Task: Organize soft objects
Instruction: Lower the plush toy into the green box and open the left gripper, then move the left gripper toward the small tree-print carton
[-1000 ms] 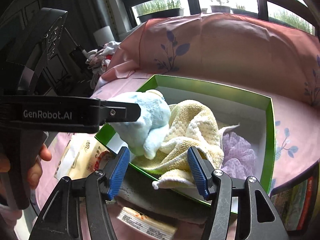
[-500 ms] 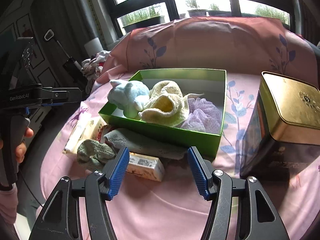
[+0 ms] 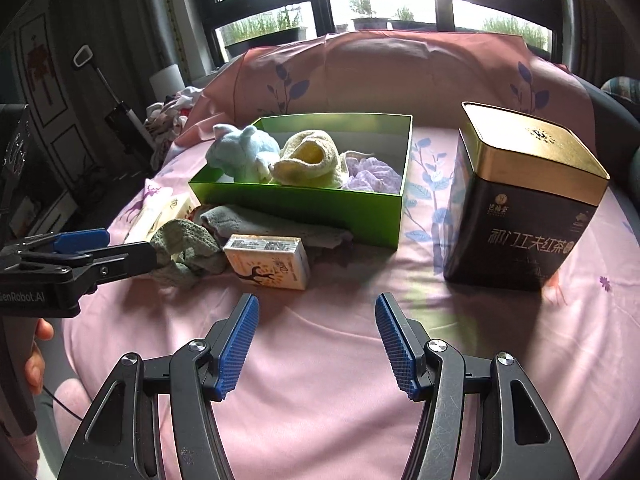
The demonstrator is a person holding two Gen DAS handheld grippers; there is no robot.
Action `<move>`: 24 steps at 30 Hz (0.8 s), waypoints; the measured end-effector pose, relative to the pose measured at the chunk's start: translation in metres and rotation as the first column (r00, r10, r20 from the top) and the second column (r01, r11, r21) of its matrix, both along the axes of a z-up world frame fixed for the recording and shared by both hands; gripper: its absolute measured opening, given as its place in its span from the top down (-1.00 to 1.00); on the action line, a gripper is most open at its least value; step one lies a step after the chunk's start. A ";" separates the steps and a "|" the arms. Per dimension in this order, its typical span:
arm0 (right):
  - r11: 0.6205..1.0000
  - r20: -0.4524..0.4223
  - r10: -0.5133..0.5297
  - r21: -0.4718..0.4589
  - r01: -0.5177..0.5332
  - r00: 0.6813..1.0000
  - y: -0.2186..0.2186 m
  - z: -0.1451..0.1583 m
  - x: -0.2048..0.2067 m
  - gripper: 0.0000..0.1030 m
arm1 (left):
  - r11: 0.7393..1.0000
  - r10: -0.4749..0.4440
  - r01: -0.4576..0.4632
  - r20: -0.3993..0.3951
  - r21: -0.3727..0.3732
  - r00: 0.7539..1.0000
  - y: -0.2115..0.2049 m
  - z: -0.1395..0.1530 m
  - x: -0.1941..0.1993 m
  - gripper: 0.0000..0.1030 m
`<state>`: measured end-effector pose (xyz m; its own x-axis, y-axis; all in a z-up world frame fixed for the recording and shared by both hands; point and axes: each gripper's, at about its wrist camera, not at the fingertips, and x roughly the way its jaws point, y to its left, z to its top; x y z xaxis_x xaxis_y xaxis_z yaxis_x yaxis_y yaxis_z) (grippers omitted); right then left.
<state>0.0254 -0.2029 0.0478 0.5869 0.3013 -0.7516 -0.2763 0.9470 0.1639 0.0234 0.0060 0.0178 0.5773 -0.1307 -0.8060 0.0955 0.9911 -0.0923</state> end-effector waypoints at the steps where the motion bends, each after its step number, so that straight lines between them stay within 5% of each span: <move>1: 1.000 -0.002 -0.002 -0.004 0.002 1.000 -0.001 -0.001 -0.003 -0.19 | 1.000 0.006 -0.006 -0.006 0.009 1.000 0.000 -0.003 -0.003 -0.98; 24: 0.999 -0.041 -0.012 -0.034 0.011 0.999 0.006 -0.024 -0.003 -0.19 | 0.993 0.043 -0.039 -0.038 0.111 0.998 -0.001 -0.040 -0.017 -0.98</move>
<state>0.0220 -0.1972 0.0241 0.5583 0.2690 -0.7848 -0.2589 0.9552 0.1432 0.0065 0.0050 -0.0220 0.5473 -0.0169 -0.8368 0.0533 0.9985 0.0147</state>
